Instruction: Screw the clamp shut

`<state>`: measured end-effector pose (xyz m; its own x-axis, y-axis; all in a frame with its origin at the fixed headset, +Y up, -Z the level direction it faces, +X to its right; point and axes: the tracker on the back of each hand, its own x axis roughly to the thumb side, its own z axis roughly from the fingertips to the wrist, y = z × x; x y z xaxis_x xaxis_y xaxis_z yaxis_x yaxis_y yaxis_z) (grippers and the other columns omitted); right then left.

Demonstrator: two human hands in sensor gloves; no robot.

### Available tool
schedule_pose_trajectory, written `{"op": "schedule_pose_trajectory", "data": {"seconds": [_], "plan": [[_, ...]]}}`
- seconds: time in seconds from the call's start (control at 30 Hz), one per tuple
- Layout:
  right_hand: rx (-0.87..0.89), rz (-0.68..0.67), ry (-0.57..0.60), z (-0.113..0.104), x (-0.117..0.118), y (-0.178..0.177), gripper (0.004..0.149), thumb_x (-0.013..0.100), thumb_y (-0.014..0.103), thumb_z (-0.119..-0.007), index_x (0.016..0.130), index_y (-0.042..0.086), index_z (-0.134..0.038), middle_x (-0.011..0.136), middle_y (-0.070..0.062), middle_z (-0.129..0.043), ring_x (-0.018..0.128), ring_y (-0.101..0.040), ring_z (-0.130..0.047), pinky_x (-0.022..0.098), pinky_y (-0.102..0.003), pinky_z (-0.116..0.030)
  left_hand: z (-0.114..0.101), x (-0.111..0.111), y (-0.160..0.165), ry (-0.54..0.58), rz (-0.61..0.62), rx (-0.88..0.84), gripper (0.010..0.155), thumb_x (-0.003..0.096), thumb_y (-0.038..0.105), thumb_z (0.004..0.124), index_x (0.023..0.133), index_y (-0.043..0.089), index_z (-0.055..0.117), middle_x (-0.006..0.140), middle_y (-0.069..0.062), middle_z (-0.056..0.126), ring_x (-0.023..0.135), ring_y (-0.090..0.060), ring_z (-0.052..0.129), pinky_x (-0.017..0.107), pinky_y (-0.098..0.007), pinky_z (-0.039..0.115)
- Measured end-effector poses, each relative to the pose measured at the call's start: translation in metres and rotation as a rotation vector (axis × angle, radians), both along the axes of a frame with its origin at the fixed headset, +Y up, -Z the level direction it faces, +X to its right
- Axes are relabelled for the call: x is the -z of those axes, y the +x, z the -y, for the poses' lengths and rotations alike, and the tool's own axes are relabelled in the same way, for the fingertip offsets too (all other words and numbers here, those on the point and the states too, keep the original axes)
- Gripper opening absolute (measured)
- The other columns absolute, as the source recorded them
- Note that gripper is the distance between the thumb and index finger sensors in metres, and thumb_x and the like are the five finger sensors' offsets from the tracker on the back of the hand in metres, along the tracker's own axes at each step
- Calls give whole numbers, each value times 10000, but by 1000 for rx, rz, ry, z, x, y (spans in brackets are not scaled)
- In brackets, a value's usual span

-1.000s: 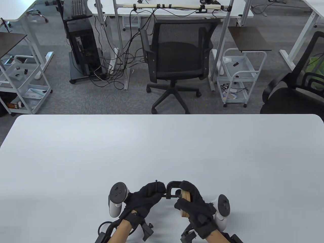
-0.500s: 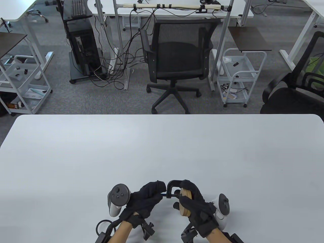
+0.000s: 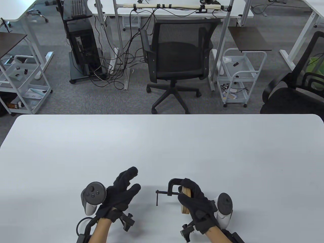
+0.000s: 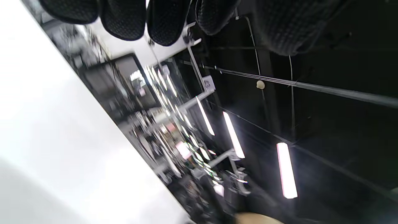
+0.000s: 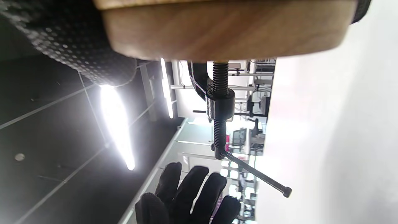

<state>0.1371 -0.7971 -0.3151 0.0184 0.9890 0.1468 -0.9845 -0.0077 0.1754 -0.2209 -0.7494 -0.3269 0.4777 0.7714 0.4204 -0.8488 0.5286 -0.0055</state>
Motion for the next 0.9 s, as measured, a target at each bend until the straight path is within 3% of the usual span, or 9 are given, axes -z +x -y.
{"op": "schedule_pose_trajectory", "data": {"seconds": [0.13,0.33,0.53,0.77,0.9], "plan": [[-114,-9,-58,8,14,-13,751,421,535,-934,982,104,-681,1037,-189,-575,881,-567,-677,561,-719,-622,3,-7,-13,-23,-3,157,815,493,584,794,1152,207,497,1156,-239,522,1008,-563,519,614,-777,512],[-242,-24,-235,19,37,-34,749,449,538,-913,992,90,-657,1039,-211,-537,906,-547,-654,597,-693,-606,-2,-9,-14,30,-63,353,804,490,604,776,1150,225,514,1164,-236,517,1014,-561,520,618,-773,521],[-381,65,-230,16,49,-48,745,448,549,-895,979,75,-675,1037,-242,-517,899,-540,-657,602,-665,-603,5,-8,-19,-17,-65,344,786,493,592,774,1142,216,541,1160,-243,523,1010,-564,523,618,-772,522],[-408,93,-266,15,60,-53,718,487,508,-829,1005,52,-629,1057,-330,-329,873,-589,-572,592,-688,-537,4,-10,-14,-4,-42,367,774,496,587,771,1138,214,553,1148,-242,554,998,-562,553,616,-745,559],[-451,117,-229,15,64,-52,676,494,491,-792,1011,86,-629,1081,-288,-351,842,-610,-586,581,-682,-563,4,-11,-12,3,-45,412,772,494,587,771,1137,215,557,1148,-241,558,998,-560,557,617,-745,560]]}}
